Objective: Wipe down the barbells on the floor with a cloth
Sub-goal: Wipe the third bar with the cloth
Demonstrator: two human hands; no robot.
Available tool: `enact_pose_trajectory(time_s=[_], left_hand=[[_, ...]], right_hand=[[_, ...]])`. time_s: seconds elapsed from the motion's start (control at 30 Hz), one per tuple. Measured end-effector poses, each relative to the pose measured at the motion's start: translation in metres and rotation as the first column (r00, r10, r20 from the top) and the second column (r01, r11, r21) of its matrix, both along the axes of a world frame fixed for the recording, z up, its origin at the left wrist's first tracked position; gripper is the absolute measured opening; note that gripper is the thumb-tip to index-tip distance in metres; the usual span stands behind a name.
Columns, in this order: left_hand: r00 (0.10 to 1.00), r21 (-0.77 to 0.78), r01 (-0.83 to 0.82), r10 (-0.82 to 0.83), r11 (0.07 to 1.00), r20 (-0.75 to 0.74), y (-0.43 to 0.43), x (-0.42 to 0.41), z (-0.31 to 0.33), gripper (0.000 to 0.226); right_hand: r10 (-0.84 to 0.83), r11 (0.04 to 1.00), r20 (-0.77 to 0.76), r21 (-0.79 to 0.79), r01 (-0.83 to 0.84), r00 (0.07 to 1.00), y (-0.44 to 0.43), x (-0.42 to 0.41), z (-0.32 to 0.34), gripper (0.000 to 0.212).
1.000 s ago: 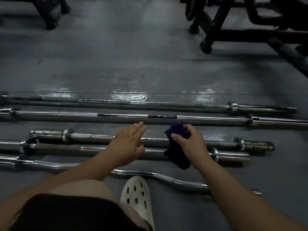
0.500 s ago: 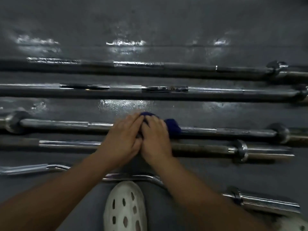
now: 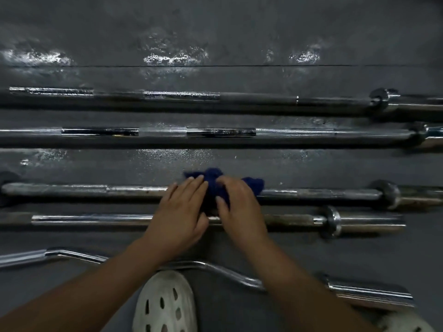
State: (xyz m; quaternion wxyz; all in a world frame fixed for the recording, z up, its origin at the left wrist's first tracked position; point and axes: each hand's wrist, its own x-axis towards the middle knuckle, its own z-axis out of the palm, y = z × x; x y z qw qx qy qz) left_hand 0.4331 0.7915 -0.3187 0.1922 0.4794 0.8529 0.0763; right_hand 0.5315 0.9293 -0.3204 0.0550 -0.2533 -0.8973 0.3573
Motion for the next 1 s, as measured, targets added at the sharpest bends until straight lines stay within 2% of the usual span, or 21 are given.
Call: enact_pose_trajectory(time_s=[0.07,0.13,0.2,0.27,0.3,0.33,0.4,0.43,0.47,0.5,0.53,0.6,0.63,0.77,0.87,0.93,1.0], left_hand=[[1.0,0.004,0.013,-0.013,1.0,-0.011,0.001,0.002,0.001,0.07],[1.0,0.01,0.022,-0.022,1.0,-0.01,0.007,0.007,0.002,0.07],[0.999,0.016,0.04,-0.04,0.999,-0.011,0.02,0.011,0.001,0.07],[0.997,0.02,0.075,-0.074,0.997,-0.014,0.036,0.018,0.0,0.071],[0.996,0.008,0.09,-0.089,0.996,-0.01,0.044,0.02,0.0,0.071],[0.995,-0.007,0.103,-0.103,0.995,-0.008,0.052,0.022,-0.001,0.072],[0.993,-0.03,0.117,-0.117,0.993,0.0,0.064,0.026,-0.003,0.072],[0.993,-0.039,0.12,-0.12,0.992,0.005,0.068,0.028,-0.005,0.073],[0.992,-0.048,0.123,-0.123,0.991,0.003,0.07,0.031,-0.006,0.072],[0.991,-0.054,0.13,-0.13,0.99,-0.01,0.07,0.033,-0.009,0.071],[0.99,-0.057,0.137,-0.138,0.989,-0.027,0.069,0.035,-0.011,0.071],[0.987,-0.058,0.147,-0.15,0.987,-0.049,0.068,0.037,-0.016,0.07],[0.986,-0.057,0.151,-0.155,0.987,-0.056,0.067,0.037,-0.019,0.07],[0.987,-0.072,0.141,-0.146,0.987,-0.068,0.077,0.026,-0.023,0.069],[0.988,-0.06,0.12,-0.125,0.991,-0.089,0.092,0.012,-0.015,0.068],[0.986,-0.026,0.126,-0.128,0.992,-0.108,0.098,0.01,-0.008,0.068],[0.982,-0.003,0.149,-0.148,0.989,-0.115,0.098,0.016,-0.003,0.068]], right_hand=[[-0.022,0.993,0.044,0.12,0.017,0.999,0.032,0.02,-0.003,0.049],[-0.206,0.939,0.066,0.293,0.178,0.976,0.073,0.053,-0.008,0.045],[-0.469,0.842,0.142,0.371,0.393,0.872,0.101,0.075,-0.009,0.04],[-0.619,0.775,0.218,0.322,0.543,0.754,0.097,0.067,-0.008,0.039],[-0.596,0.798,0.244,0.289,0.529,0.765,0.087,0.057,-0.008,0.042],[-0.498,0.858,0.255,0.281,0.429,0.829,0.076,0.049,-0.007,0.042],[-0.168,0.96,0.261,0.262,0.097,0.951,0.064,0.051,-0.007,0.034],[-0.042,0.972,0.256,0.236,-0.02,0.966,0.07,0.059,-0.005,0.028],[-0.008,0.973,0.242,0.225,-0.048,0.97,0.086,0.071,-0.005,0.023],[-0.076,0.971,0.221,0.238,0.021,0.972,0.105,0.085,-0.005,0.018],[-0.217,0.952,0.198,0.259,0.163,0.956,0.123,0.099,-0.004,0.016],[-0.478,0.862,0.163,0.274,0.426,0.863,0.148,0.119,-0.004,0.015],[-0.526,0.836,0.162,0.277,0.473,0.835,0.152,0.123,-0.005,0.015],[-0.544,0.813,0.127,0.325,0.483,0.829,0.157,0.105,-0.013,0.014],[-0.432,0.868,0.151,0.338,0.364,0.889,0.187,0.08,-0.005,0.015],[-0.415,0.894,0.136,0.245,0.376,0.9,0.211,0.08,0.004,0.029],[-0.506,0.827,0.062,0.318,0.464,0.86,0.227,0.097,0.005,0.051]])
